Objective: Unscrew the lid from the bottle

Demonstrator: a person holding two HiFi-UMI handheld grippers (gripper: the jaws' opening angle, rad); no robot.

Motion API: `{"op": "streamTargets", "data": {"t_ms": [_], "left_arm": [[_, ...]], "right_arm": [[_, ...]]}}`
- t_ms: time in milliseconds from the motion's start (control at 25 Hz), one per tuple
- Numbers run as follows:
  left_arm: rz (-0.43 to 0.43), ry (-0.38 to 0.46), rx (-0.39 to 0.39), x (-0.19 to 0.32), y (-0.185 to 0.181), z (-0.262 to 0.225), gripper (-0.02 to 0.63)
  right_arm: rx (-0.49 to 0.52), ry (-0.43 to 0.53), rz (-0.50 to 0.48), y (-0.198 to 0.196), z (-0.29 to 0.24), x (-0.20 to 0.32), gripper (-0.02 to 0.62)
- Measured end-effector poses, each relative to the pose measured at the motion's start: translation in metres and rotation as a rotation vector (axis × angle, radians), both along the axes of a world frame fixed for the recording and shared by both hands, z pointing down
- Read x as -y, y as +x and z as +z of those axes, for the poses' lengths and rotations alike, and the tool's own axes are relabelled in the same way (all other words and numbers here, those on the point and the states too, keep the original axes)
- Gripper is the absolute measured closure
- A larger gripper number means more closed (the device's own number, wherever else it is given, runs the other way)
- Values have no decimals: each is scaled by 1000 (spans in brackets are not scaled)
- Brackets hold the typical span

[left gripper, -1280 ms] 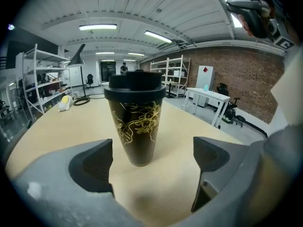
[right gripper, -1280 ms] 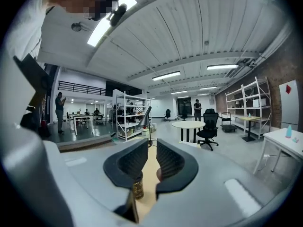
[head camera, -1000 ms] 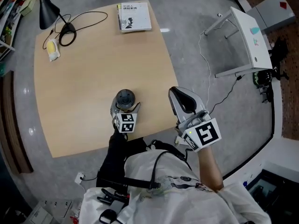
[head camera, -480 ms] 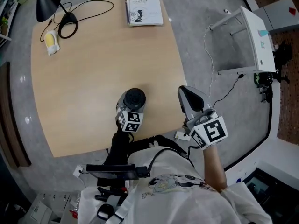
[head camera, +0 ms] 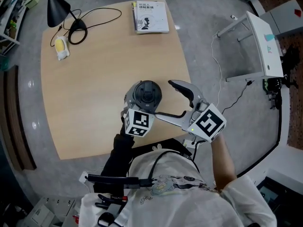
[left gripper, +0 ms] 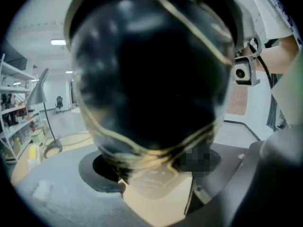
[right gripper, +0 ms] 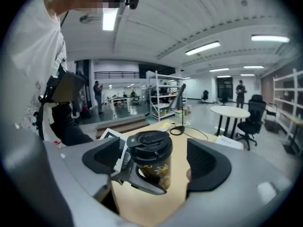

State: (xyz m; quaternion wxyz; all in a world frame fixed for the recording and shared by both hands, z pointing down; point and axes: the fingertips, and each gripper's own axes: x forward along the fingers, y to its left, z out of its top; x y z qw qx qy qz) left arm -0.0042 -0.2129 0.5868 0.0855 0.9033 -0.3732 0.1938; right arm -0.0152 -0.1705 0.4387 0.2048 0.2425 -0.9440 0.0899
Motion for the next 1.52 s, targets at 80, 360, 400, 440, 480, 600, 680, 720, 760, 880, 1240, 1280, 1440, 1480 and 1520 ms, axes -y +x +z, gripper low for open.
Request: {"op": "streamTargets", "data": {"t_ms": [80, 360, 400, 440, 480, 600, 680, 720, 760, 880, 1240, 1280, 1440, 1480, 1520], "left_arm": [[25, 44, -2, -4, 6, -35, 213], [213, 111, 70, -52, 38, -98, 212], [242, 116, 77, -60, 42, -105, 212], [280, 117, 81, -71, 48, -111, 212], [329, 113, 81, -84, 56, -118, 212], [516, 76, 43, -134, 90, -140, 212], [579, 55, 2, -159, 110, -154, 212], [570, 45, -26, -165, 116, -159, 212], [532, 35, -54, -167, 118, -161, 212], [303, 10, -58, -150, 102, -156, 210], [112, 33, 119, -135, 43, -144, 210], [173, 36, 107, -143, 46, -147, 210], [479, 27, 75, -189, 49, -158, 210], [555, 19, 55, -202, 49, -161, 209], [619, 9, 26, -214, 49, -164, 209]], "right_arm": [[-43, 37, -122, -14, -13, -6, 117], [-76, 156, -524, -18, -55, -53, 138], [-57, 172, -595, -15, -62, -63, 138], [-36, 184, -678, -10, -70, -74, 138], [-13, 187, -776, -3, -78, -87, 138], [84, 113, -1147, 29, -102, -132, 138], [157, 17, -1333, 48, -117, -154, 138], [172, -28, -1351, 53, -121, -158, 137], [160, -53, -1310, 56, -123, -157, 131], [36, 43, -1005, 66, -116, -139, 68], [-27, 285, -733, 6, -109, -139, 154], [-35, 279, -805, 4, -111, -147, 155], [-53, 174, -1136, 3, -118, -180, 155], [-42, 140, -1232, 2, -120, -188, 155], [-21, 102, -1319, -2, -122, -196, 155]]}}
